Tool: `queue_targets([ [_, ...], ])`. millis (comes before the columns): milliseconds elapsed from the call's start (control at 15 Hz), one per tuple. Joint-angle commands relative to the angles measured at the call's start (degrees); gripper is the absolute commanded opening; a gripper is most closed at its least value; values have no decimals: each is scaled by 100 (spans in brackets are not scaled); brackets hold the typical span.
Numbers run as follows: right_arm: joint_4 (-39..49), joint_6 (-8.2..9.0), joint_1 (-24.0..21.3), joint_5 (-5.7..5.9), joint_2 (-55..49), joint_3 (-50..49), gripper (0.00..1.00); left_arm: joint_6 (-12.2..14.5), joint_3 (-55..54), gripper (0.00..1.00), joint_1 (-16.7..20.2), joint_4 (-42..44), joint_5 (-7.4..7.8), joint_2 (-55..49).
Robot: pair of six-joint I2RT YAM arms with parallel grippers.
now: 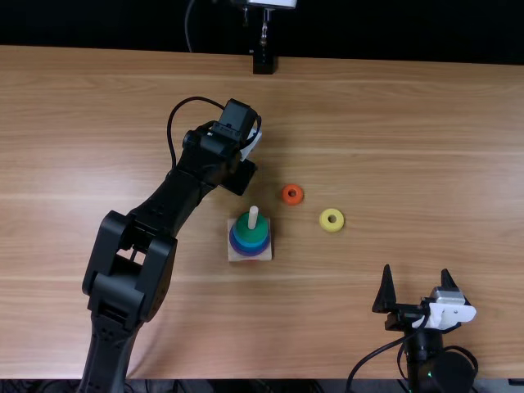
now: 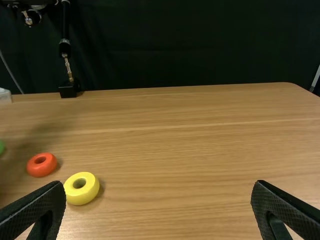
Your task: Build the Hanoi tower: stack the rings onto the peg from bottom to top in this color order: purple, dark blue, light blue, dark green, light green, yellow, orange.
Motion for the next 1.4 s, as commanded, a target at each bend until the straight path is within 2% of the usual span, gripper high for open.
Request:
queue_targets([
  [0,-22,23,-56,-4,-71,-73,100,60,82,0,78,-30,30,157],
  [267,-22,23,-56,-4,-71,-73,100,39,100,0,105,-40,30,34],
  [533,-22,23,-56,-4,-71,-73,100,-14,47,0,263,-684,30,-968],
  [733,-22,23,-56,-4,-71,-73,100,-45,-164,0,263,-747,40,-1688],
  [1000,-22,23,-56,-4,-71,-73,100,-457,-155,0,96,-1664,51,-2251],
  [1200,-22,23,-56,-4,-71,-73,100,-551,-6,0,-220,-2403,124,-2506],
  [1333,-22,23,-56,-4,-71,-73,100,-900,161,0,-370,-2740,114,-2541],
])
